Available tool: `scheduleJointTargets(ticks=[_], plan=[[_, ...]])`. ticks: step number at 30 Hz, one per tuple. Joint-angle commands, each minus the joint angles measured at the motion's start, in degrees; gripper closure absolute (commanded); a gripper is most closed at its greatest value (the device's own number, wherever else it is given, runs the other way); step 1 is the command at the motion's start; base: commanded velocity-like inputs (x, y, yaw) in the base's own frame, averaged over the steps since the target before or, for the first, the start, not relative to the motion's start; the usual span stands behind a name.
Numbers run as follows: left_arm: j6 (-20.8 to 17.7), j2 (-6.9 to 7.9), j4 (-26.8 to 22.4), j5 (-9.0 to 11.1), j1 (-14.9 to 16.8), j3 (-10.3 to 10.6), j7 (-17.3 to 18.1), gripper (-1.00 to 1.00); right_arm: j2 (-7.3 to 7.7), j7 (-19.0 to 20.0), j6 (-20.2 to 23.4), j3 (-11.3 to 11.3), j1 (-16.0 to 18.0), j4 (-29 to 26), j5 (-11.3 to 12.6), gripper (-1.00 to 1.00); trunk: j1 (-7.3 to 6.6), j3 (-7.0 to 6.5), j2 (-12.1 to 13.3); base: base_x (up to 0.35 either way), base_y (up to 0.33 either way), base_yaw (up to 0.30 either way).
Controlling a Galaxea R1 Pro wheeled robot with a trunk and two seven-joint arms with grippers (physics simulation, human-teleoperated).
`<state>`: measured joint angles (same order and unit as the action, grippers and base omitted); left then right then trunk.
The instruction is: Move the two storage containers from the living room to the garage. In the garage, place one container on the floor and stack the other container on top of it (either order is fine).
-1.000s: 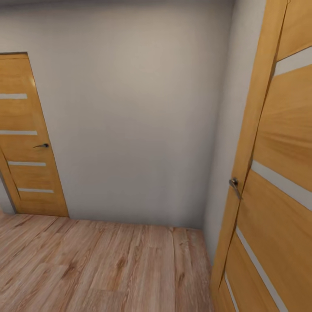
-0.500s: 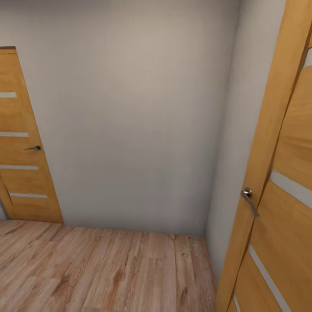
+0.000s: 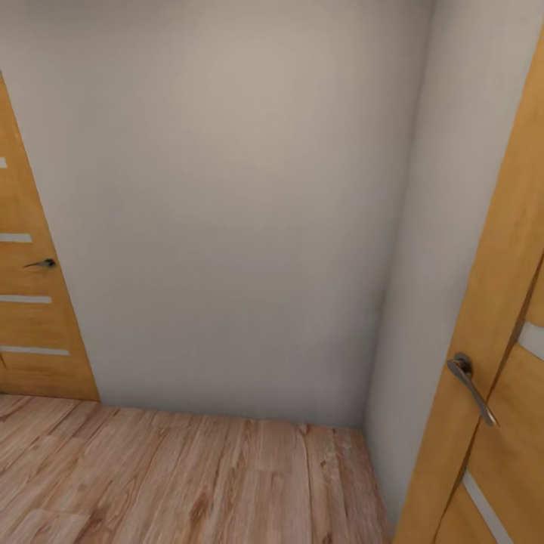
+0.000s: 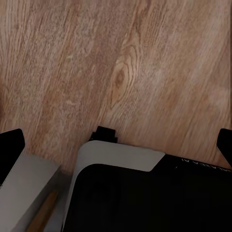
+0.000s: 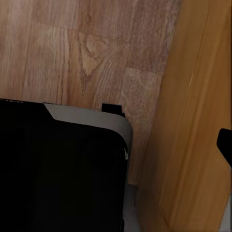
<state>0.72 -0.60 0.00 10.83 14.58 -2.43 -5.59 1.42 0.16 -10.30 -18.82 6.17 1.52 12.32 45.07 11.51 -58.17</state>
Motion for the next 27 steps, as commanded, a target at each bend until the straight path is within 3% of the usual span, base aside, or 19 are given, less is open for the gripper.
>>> scheduleJointTargets(ticks=[1,12,27], plan=[[0.1,-0.02,0.0,0.3,0.0,-0.2,-0.1,-1.0,-0.02,0.0,-0.3,-0.5,0.1,0.2,0.5,-1.0,0.04,0.08,0.0,0.319,0.0,0.0],[0.1,-0.02,0.0,0.3,0.1,-0.2,-0.1,-1.0,-0.04,-0.2,-0.2,-0.4,0.1,0.2,0.5,-1.0,0.04,0.08,0.0,0.319,0.0,0.015],[0.2,-0.02,0.0,0.3,0.1,-0.2,-0.1,-1.0,-0.02,-0.3,-0.1,-0.4,0.1,0.2,0.6,-1.0,0.04,0.08,0.0,0.314,0.0,0.257]])
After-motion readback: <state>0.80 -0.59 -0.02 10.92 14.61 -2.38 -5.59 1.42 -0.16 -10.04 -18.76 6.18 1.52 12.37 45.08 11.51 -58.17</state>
